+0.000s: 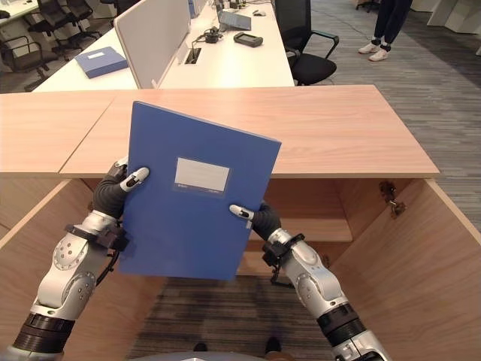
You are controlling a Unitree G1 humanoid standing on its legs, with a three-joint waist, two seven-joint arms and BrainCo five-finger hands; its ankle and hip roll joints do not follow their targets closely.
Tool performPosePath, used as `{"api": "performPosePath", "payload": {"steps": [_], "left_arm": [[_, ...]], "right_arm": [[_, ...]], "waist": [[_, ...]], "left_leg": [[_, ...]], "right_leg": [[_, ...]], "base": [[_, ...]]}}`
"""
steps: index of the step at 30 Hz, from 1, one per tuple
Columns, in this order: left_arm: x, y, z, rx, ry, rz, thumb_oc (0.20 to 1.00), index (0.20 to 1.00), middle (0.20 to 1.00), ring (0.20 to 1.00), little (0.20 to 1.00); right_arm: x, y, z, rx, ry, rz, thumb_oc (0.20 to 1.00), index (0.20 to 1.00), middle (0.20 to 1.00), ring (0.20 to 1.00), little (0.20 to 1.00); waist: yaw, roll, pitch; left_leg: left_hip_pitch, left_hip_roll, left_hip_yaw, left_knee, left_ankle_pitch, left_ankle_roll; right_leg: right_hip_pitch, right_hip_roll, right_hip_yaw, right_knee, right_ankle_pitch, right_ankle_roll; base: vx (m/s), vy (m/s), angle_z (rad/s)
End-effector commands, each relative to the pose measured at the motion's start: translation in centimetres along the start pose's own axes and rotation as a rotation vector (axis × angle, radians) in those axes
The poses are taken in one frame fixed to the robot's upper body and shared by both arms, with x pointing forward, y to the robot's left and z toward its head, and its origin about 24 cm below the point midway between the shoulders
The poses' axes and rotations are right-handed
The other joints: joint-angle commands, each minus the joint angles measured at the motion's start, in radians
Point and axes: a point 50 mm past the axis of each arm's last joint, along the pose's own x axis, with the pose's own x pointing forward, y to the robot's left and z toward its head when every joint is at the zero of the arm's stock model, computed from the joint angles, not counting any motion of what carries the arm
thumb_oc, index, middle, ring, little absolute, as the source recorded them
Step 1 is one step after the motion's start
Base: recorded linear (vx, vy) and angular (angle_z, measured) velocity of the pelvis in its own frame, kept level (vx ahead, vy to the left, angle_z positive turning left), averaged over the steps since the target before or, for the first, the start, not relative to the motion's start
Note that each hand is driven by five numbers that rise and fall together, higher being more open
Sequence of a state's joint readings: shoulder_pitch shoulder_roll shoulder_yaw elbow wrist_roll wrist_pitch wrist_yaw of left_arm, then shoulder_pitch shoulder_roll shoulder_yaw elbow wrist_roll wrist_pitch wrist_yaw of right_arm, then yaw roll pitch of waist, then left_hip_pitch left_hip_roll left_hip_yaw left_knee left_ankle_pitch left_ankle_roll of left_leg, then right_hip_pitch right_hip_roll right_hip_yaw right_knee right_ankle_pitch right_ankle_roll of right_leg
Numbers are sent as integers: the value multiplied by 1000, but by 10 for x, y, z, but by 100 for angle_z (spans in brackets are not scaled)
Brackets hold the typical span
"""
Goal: Put the empty folder in the office cabinet
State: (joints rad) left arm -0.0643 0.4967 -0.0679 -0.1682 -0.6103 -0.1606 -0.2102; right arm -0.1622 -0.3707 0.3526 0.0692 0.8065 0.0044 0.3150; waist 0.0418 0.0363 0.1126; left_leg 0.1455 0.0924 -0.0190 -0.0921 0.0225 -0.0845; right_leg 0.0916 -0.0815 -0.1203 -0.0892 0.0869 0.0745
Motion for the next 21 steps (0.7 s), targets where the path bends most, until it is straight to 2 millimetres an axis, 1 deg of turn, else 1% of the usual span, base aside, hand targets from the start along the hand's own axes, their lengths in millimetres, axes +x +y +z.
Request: {"api": "performPosePath", "payload": {"steps": [1, 18, 19, 20, 21], "left_arm": [[17, -13, 22, 16, -139, -103, 200, 200, 200, 200, 200], [17, -13, 22, 20, -148, -96, 200, 200, 200, 200, 200], [17, -13, 22, 20, -148, -96, 341, 341, 341, 341, 341], [16, -12, 22, 22, -145, -88, 1000, 1000, 1000, 1000, 1000], [16, -12, 22, 22, -146, -88, 1000, 1000, 1000, 1000, 1000]], "right_arm": [[27, 37, 37, -7, -192, 190, 200, 200, 200, 200, 200], [26, 39, 34, -36, -162, 223, 200, 200, 200, 200, 200], [26, 39, 34, -36, -162, 223, 200, 200, 200, 200, 200], [26, 40, 32, -38, -149, 232, 200, 200, 200, 200, 200], [26, 40, 32, -39, -149, 233, 200, 200, 200, 200, 200]], "waist": [[0, -38, -18], [3, -41, -24], [2, -40, -24], [3, -41, -24], [3, -41, -24]], "left_leg": [[14, 0, 22, 5, -93, -12], [16, -1, 15, 5, -94, -10], [16, -1, 15, 5, -94, -10], [16, -2, 15, 5, -94, -10], [16, -2, 15, 5, -94, -10]], "right_leg": [[89, -54, 15, 20, -139, 75], [91, -53, 10, 30, -145, 73], [91, -53, 10, 30, -145, 73], [91, -53, 11, 30, -145, 72], [91, -53, 11, 30, -145, 72]], "base": [[0, 0, 0], [0, 0, 0], [0, 0, 0], [0, 0, 0], [0, 0, 0]]}}
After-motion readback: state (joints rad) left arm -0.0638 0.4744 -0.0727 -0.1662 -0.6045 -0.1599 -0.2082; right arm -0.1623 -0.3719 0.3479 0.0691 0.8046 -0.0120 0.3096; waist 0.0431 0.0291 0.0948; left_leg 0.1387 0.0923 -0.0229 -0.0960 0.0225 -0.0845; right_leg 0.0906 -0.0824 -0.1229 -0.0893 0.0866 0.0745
